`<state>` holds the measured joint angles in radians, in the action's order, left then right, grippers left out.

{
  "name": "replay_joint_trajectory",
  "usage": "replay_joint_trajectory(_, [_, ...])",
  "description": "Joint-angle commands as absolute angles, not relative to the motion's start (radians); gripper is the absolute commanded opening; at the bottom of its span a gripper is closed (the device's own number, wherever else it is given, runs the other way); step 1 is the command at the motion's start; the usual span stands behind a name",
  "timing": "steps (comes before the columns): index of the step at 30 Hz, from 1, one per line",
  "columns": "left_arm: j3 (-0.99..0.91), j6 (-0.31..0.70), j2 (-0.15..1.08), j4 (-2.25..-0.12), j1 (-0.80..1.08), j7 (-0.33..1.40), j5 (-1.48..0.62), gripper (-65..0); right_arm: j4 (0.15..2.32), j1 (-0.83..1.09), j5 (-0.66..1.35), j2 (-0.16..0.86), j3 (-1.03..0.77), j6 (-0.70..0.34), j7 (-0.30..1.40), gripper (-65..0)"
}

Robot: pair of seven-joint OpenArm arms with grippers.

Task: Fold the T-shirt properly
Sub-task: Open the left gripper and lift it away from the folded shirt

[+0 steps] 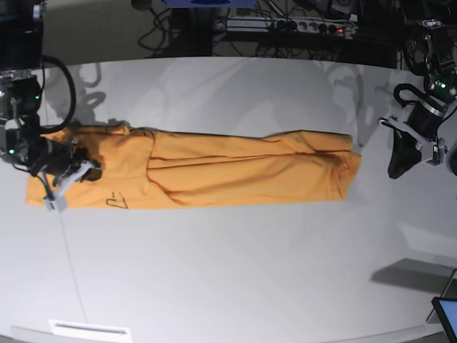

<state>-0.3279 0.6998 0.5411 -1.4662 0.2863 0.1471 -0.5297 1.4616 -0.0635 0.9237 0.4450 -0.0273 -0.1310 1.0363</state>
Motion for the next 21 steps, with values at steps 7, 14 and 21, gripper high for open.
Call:
replay_joint_trajectory(7, [-0.377,0.698,0.553,-1.486,0.288,0.119,-0.449,-64.5,1.547,-0.104,0.935,0.455,-0.039,-0.139,1.02,-53.1])
replay_joint_trajectory(14, [-0.524,0.698,0.541,-1.452,0.289,0.13,-0.549,-33.3,1.575,-0.107,0.937,0.452,-0.041,-0.139,1.015,-47.7])
replay_joint_trajectory(21, [-0.483,0.698,0.565,-1.277,0.288,0.13,-0.7,-18.3,1.655,-0.107,0.937,0.452,-0.041,-0.139,1.021,-47.7])
